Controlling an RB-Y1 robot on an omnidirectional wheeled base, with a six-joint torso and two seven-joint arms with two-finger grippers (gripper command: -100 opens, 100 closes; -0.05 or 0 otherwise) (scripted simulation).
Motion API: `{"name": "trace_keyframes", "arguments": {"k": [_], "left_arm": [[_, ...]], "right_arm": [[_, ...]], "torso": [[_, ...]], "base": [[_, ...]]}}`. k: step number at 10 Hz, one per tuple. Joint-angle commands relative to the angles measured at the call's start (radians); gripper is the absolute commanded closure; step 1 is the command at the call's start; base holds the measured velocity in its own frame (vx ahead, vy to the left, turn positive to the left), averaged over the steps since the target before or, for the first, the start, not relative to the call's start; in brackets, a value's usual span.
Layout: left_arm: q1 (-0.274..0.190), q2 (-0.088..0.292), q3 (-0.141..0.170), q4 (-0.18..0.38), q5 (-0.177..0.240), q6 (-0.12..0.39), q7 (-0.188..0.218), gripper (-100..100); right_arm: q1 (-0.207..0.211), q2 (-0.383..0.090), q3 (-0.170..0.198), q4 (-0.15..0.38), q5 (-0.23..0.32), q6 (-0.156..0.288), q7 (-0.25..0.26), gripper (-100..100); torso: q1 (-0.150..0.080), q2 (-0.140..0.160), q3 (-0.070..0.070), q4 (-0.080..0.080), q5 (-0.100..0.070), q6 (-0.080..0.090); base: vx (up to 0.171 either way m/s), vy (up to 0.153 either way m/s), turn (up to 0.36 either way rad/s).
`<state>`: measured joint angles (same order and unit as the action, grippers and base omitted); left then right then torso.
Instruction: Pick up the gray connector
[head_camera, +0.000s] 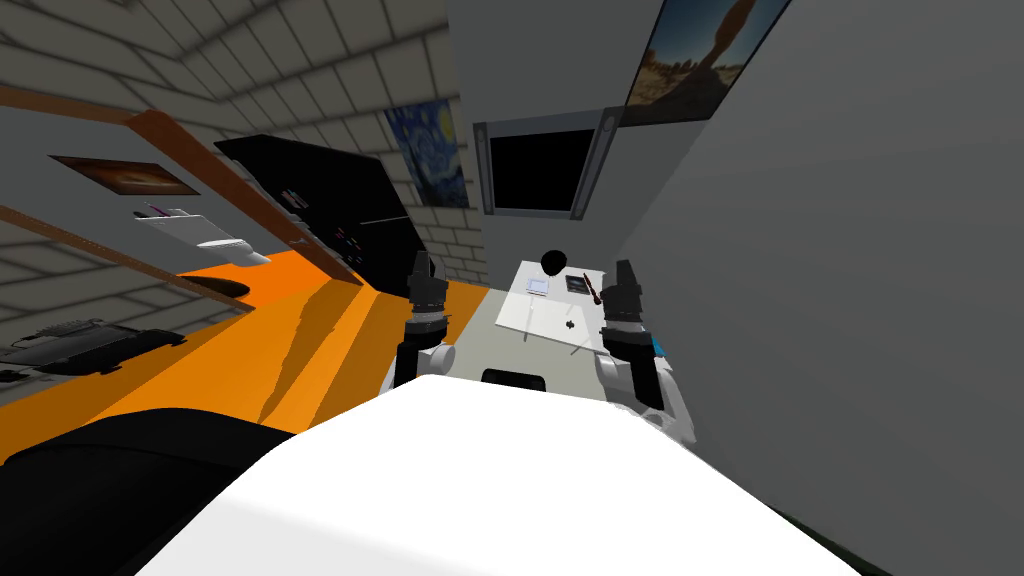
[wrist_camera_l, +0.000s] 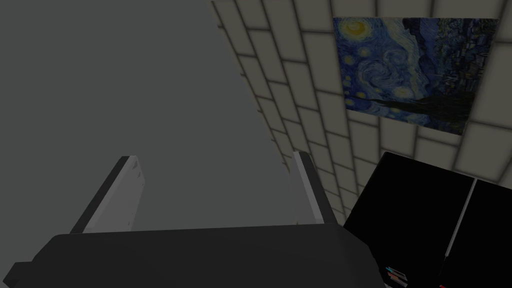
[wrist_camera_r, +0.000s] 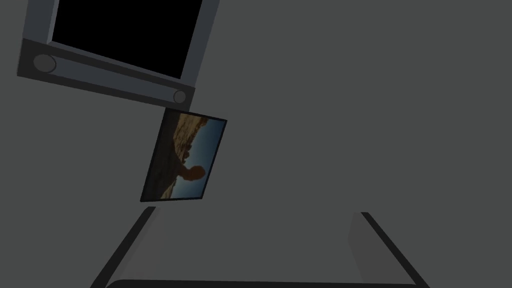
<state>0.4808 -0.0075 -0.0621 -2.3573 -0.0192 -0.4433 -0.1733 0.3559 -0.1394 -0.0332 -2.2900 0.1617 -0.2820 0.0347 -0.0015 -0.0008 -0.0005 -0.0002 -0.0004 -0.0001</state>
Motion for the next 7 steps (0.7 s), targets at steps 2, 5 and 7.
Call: {"name": "trace_keyframes", "arguments": {"k": [2, 5, 7], "left_arm": [[0.000, 0.000, 0.000, 0.000, 0.000, 0.000, 0.000, 0], [0.000, 0.000, 0.000, 0.000, 0.000, 0.000, 0.000, 0], [0.000, 0.000, 0.000, 0.000, 0.000, 0.000, 0.000, 0]], "right_arm": [[-0.064, -0.024, 0.004, 0.066, 0.052, 0.042, 0.005, -100], [-0.147, -0.042, 0.006, 0.164, 0.120, 0.098, 0.019, -100], [-0.176, -0.046, 0.007, 0.202, 0.144, 0.117, 0.026, -100]], "torso": [[0.000, 0.000, 0.000, 0.000, 0.000, 0.000], [-0.001, 0.000, 0.000, 0.000, 0.000, 0.000], [0.000, 0.000, 0.000, 0.000, 0.000, 0.000]], "base": [[0.005, -0.026, 0.018], [0.004, -0.039, 0.016], [0.006, -0.022, 0.008]]}}
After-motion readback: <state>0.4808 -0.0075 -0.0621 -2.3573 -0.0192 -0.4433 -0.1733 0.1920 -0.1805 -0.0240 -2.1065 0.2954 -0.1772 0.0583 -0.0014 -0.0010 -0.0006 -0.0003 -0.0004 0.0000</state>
